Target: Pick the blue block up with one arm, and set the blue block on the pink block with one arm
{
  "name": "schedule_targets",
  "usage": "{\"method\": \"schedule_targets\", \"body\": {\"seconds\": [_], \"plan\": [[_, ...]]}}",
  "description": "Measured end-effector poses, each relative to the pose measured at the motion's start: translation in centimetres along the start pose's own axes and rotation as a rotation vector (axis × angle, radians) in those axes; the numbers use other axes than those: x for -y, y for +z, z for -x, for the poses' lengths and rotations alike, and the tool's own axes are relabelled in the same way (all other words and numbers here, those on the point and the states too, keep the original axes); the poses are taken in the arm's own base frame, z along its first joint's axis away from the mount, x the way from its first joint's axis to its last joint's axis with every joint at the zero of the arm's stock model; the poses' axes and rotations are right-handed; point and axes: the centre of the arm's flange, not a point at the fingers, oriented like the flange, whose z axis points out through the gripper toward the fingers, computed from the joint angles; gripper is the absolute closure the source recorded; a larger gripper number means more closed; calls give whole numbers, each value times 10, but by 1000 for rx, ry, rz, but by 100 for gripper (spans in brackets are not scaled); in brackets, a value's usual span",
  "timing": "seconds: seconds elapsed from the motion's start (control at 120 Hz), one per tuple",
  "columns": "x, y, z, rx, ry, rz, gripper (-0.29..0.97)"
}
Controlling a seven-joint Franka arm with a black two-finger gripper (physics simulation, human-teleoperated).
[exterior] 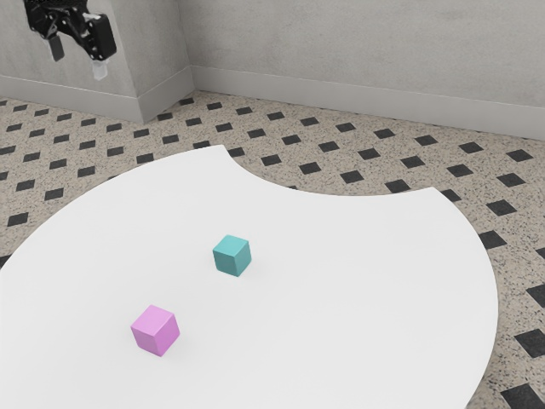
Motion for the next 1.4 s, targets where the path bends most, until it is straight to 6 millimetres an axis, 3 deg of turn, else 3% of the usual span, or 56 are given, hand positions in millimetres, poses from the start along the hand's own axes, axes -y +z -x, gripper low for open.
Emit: {"method": "schedule_targets", "body": {"seconds": [0.133, 0.35, 0.483, 0.642, 0.833, 0.992, 1.1, 1.233, 1.4], "plan": [[0, 11, -5, 29, 5, -2, 0], [-9, 84, -44, 127, -28, 40, 0], [-32, 151, -73, 186, -13, 20, 0], [-54, 246, -99, 241, -13, 43, 0], [-87, 322, -128, 231, -23, 97, 0], [-129, 362, -173, 176, 12, 99, 0], [-156, 384, -188, 159, 41, 120, 0], [-165, 414, -193, 166, 39, 138, 0], [-159, 444, -176, 210, -19, 114, 0]]}}
